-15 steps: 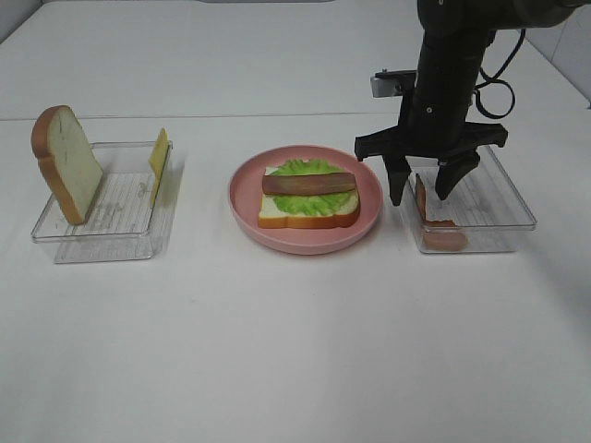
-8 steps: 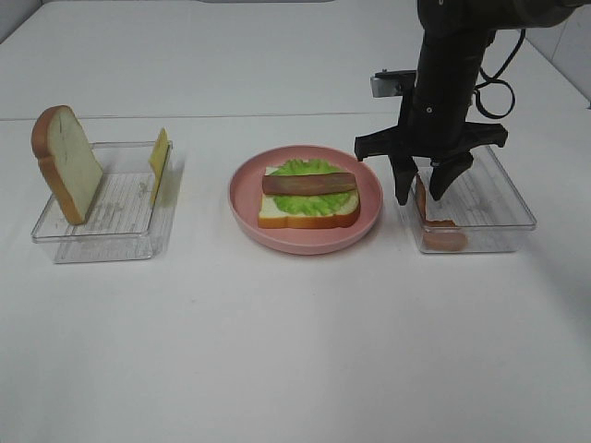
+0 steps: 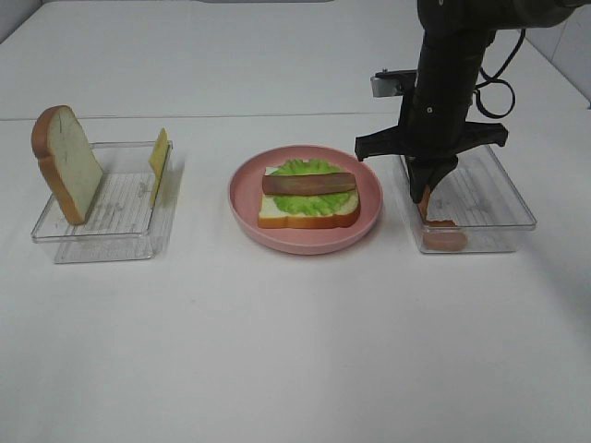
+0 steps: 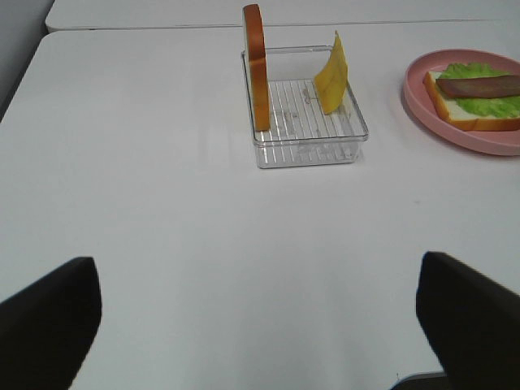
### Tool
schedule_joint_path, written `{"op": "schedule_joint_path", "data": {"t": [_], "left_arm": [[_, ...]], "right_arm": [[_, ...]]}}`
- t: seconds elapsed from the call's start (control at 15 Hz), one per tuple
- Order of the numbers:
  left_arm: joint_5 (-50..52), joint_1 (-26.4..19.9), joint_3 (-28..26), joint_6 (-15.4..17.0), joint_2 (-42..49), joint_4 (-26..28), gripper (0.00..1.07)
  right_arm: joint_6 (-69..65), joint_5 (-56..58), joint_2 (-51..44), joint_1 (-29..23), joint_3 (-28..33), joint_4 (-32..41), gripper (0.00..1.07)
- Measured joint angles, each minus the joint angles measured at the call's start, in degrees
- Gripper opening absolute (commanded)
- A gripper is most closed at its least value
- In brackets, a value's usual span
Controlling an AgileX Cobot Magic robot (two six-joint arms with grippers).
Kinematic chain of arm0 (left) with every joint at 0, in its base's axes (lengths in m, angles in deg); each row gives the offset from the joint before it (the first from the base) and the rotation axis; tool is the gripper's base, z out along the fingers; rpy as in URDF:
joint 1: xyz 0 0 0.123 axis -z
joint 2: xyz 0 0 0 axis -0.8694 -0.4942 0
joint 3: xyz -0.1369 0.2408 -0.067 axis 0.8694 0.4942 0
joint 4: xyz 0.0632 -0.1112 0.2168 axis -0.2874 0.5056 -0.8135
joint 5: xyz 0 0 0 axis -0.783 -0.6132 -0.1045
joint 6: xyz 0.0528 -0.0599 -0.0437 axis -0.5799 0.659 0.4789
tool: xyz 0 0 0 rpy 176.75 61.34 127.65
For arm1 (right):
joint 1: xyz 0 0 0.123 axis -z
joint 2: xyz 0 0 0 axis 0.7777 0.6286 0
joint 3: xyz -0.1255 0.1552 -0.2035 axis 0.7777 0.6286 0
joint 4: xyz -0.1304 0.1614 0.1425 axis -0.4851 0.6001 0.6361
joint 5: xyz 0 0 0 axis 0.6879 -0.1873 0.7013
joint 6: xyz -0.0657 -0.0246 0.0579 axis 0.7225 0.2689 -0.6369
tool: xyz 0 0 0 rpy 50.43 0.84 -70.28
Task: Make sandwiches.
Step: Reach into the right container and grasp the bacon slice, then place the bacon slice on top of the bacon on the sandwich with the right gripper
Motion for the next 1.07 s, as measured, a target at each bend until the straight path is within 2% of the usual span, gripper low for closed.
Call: {"op": "schedule_joint_path", "data": {"t": [0.27,0.53,0.6,0.67,0.8,0.87,1.07], "left_arm": [[0.0,0.0,0.0,0.0,0.0,0.0,0.98],[0.0,0.0,0.0,0.0,0.0,0.0,0.98],[0.0,0.0,0.0,0.0,0.0,0.0,0.98],[0.0,0.0,0.0,0.0,0.0,0.0,0.98],[0.0,0.0,0.0,0.0,0.0,0.0,0.98],[0.0,0.0,0.0,0.0,0.0,0.0,0.98],[0.0,0.0,0.0,0.0,0.0,0.0,0.98]], "right_arm": [[0.1,2.3,-1.2,0.0,0.0,0.1,0.00],[1.8,3.4,-11.9,0.0,-0.1,4.8,0.00],[3.5,3.0,-14.2,0.0,-0.2,7.7,0.00],[6.8,1.5,-15.9,0.0,-0.2,15.0,0.00],[10.4,-1.6,-15.7,0.0,-0.2,23.5,0.00],[10.8,-2.5,-15.5,0.0,-0.2,25.0,0.00],[14.7,-9.5,-11.5,0.0,-0.2,35.5,0.00]]}}
